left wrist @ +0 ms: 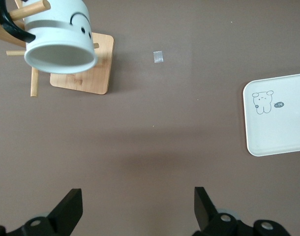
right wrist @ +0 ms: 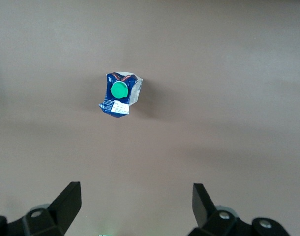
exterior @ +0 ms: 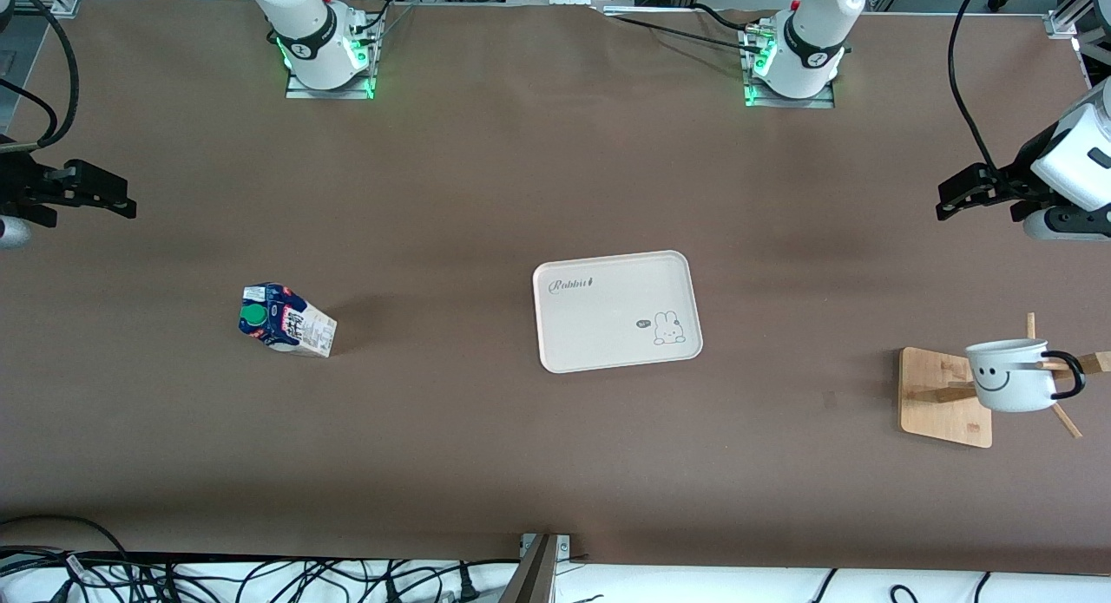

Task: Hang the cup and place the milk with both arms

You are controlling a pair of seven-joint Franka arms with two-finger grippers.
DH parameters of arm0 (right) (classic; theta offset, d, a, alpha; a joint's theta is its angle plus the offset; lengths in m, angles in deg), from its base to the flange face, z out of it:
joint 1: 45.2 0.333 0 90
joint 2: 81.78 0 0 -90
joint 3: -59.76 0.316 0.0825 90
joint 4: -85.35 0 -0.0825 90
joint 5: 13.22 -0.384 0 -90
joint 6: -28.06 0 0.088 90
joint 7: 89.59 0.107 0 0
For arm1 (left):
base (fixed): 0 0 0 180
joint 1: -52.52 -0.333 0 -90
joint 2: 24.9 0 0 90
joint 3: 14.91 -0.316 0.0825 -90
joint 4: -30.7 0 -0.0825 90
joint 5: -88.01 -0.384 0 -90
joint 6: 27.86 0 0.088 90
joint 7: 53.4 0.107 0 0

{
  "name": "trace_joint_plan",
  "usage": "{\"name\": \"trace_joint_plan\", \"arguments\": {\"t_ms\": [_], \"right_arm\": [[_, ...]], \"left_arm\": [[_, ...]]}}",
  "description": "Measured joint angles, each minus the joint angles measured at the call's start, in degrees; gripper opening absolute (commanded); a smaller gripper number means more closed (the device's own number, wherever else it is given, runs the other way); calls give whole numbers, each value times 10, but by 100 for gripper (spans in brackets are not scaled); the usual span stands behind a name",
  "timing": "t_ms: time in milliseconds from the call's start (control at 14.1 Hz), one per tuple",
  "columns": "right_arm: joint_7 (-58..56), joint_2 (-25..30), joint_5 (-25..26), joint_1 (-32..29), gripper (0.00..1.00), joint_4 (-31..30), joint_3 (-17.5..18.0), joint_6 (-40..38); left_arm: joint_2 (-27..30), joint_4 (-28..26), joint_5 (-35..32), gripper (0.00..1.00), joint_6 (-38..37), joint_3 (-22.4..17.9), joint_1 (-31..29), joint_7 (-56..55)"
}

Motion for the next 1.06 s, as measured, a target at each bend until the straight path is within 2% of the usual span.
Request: {"name": "trace_joint_plan", "arguments": {"t_ms": [708,1062], "right_arm": [[0,-2,35,0,100,0,3,-3],[69,-3,44,10,100,0,8,-15]], "left_arm": [[-7,23,1,100,4,8,1,-21],[-16,23,1,100,5,10,1,-21]]}}
